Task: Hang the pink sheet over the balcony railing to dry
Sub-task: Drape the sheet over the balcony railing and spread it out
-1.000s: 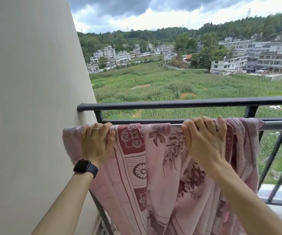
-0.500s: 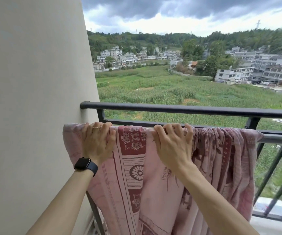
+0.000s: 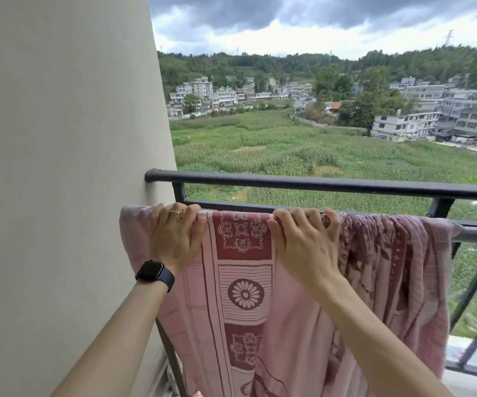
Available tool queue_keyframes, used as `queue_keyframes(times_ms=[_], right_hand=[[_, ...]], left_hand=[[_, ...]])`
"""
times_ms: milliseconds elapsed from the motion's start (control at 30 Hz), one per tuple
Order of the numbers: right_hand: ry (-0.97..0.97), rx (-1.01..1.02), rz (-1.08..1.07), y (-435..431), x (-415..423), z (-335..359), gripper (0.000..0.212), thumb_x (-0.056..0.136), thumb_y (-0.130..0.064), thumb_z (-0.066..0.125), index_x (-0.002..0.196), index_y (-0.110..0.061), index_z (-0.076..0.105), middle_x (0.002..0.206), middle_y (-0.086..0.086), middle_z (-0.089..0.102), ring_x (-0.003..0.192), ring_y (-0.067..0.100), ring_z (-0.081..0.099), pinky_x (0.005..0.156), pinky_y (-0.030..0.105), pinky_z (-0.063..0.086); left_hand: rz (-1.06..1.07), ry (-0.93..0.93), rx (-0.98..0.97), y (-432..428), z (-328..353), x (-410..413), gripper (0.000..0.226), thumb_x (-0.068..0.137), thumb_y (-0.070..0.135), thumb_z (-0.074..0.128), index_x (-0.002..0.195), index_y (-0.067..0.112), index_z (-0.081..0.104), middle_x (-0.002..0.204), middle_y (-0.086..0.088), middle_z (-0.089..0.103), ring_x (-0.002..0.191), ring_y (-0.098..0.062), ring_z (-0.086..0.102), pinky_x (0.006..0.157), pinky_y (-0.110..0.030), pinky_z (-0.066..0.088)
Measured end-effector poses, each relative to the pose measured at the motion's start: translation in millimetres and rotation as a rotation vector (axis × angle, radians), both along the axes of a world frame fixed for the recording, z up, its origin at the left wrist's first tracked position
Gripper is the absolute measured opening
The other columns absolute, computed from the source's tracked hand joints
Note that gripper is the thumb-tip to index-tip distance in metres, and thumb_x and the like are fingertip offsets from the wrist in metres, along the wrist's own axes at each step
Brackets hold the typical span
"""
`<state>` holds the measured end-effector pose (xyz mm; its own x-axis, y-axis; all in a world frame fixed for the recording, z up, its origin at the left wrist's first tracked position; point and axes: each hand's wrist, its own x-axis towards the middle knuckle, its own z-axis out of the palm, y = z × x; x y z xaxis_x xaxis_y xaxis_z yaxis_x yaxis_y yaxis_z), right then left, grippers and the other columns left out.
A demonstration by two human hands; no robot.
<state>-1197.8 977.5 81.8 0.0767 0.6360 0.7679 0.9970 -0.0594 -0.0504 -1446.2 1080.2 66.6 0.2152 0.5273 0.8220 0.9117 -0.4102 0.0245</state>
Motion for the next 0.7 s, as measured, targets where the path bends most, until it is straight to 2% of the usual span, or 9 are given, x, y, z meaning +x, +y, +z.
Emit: queue_keyframes(times_ms=[100, 167, 233, 333, 433, 533, 600, 700], right_hand=[[-0.043, 0.096, -0.057, -10, 44, -8, 0.04, 0.106, -0.052, 0.03, 0.101, -0.029, 0.063, 0.089, -0.009, 0.061, 0.095, 0.023, 0.058, 0.104, 0.045, 0.023], [-0.048, 0.109, -0.087, -14, 61, -8, 0.04, 0.107, -0.048, 0.032, 0.097, -0.026, 0.064, 0.088, -0.007, 0.063, 0.096, 0.024, 0.058, 0.108, 0.045, 0.023], [-0.025, 0.131, -0.143, -20, 65, -7, 0.034, 0.106, -0.045, 0.037, 0.097, -0.027, 0.065, 0.097, -0.006, 0.064, 0.106, 0.024, 0.056, 0.113, 0.049, 0.018], [0.027, 0.133, -0.188, -31, 72, -11, 0.027, 0.104, -0.044, 0.039, 0.105, -0.035, 0.064, 0.123, -0.001, 0.059, 0.127, 0.028, 0.047, 0.111, 0.057, 0.013], [0.063, 0.095, -0.167, -38, 73, -10, 0.034, 0.104, -0.04, 0.035, 0.114, -0.03, 0.066, 0.13, 0.003, 0.056, 0.132, 0.028, 0.043, 0.112, 0.058, 0.014], [0.11, 0.087, -0.12, -31, 50, 1, 0.047, 0.103, -0.042, 0.025, 0.119, -0.02, 0.064, 0.135, 0.002, 0.057, 0.138, 0.023, 0.042, 0.117, 0.058, 0.005], [0.067, 0.059, -0.082, -22, 30, 6, 0.045, 0.103, -0.044, 0.028, 0.117, -0.024, 0.065, 0.129, -0.005, 0.063, 0.134, 0.019, 0.047, 0.118, 0.057, 0.004], [-0.018, 0.028, -0.061, -18, 28, 2, 0.039, 0.105, -0.045, 0.03, 0.1, -0.029, 0.066, 0.103, -0.012, 0.07, 0.117, 0.018, 0.057, 0.117, 0.056, 0.009]], left_hand=[[-0.014, 0.02, 0.01, 0, -1, 2, 0.034, 0.102, 0.044, 0.027, 0.103, 0.022, 0.054, 0.094, 0.001, 0.053, 0.091, -0.021, 0.042, 0.096, -0.046, 0.032], [-0.015, 0.034, -0.016, 1, 2, 1, 0.036, 0.102, 0.043, 0.026, 0.103, 0.022, 0.055, 0.094, 0.0, 0.055, 0.09, -0.023, 0.044, 0.094, -0.046, 0.034], [-0.007, 0.042, -0.038, -1, 3, -2, 0.038, 0.102, 0.042, 0.025, 0.104, 0.021, 0.057, 0.095, -0.001, 0.057, 0.092, -0.025, 0.047, 0.095, -0.047, 0.035], [-0.014, 0.009, -0.041, -6, 7, -6, 0.04, 0.102, 0.039, 0.025, 0.104, 0.02, 0.06, 0.097, -0.001, 0.061, 0.095, -0.026, 0.051, 0.103, -0.049, 0.033], [0.0, -0.071, -0.052, -21, 15, 5, 0.037, 0.099, 0.033, 0.029, 0.103, 0.019, 0.064, 0.102, -0.001, 0.067, 0.099, -0.026, 0.057, 0.106, -0.053, 0.031], [-0.092, -0.12, -0.016, -41, 26, 48, 0.036, 0.097, 0.034, 0.036, 0.116, 0.022, 0.063, 0.116, 0.002, 0.068, 0.112, -0.021, 0.058, 0.114, -0.053, 0.023], [-0.216, -0.059, -0.037, -55, 28, 92, 0.039, 0.099, 0.041, 0.035, 0.122, 0.023, 0.061, 0.118, 0.003, 0.067, 0.116, -0.018, 0.058, 0.117, -0.051, 0.021], [-0.239, 0.067, -0.07, -63, 20, 128, 0.042, 0.102, 0.047, 0.032, 0.117, 0.023, 0.063, 0.104, 0.002, 0.069, 0.101, -0.022, 0.062, 0.107, -0.045, 0.033]])
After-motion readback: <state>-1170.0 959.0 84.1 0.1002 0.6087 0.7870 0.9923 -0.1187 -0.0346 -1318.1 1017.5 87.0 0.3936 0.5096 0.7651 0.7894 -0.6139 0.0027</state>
